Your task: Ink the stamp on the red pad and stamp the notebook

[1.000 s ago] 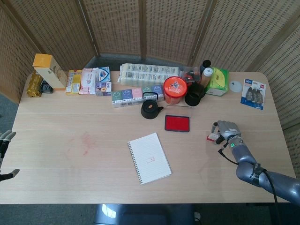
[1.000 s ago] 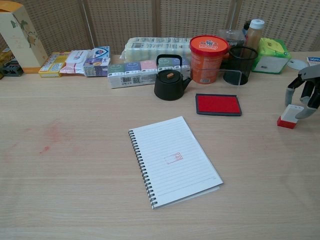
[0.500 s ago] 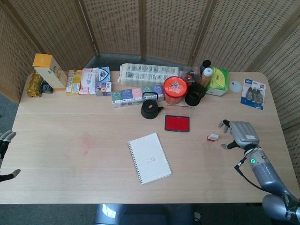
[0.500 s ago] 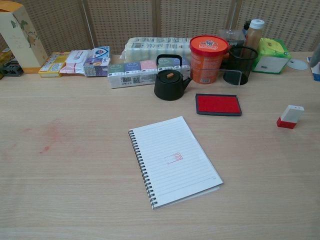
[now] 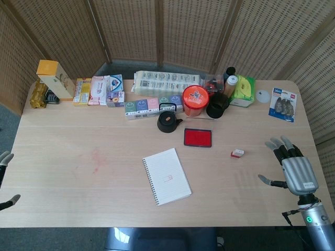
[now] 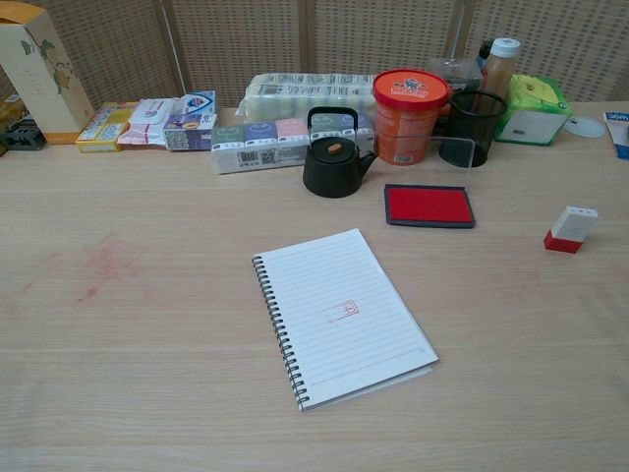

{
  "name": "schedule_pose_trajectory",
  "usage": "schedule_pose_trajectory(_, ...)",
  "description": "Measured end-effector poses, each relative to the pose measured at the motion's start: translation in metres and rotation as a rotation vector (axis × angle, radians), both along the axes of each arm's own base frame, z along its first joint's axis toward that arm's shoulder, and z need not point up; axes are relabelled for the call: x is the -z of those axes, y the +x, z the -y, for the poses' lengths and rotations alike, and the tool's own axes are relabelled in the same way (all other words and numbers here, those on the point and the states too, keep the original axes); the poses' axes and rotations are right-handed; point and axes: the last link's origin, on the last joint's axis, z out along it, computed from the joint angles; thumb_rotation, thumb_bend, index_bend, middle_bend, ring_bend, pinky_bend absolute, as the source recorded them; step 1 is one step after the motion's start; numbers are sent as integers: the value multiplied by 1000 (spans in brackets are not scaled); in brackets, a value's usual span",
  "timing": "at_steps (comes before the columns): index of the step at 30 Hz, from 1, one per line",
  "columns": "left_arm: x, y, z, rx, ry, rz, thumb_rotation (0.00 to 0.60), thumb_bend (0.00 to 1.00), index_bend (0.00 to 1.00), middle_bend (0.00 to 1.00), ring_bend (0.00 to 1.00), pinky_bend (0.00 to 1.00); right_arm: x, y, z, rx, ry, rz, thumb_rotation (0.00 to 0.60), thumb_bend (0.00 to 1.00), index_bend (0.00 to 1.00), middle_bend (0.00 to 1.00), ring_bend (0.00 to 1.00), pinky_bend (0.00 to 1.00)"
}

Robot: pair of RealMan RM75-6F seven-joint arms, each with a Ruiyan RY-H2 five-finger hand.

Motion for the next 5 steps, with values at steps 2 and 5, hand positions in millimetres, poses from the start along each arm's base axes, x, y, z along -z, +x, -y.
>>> schedule_pose_trajectory(2, 1, -2, 3, -1, 14, 2, 600, 3, 0, 0, 9, 0, 3, -2, -10, -6, -8, 6, 384, 0, 145, 0, 0, 121)
schedule_pose_trajectory(5, 2, -5, 8, -2, 25, -2, 600, 5, 0, 0, 9, 0, 4, -5, -17, -13, -15, 2, 384, 0, 145, 0, 0, 104)
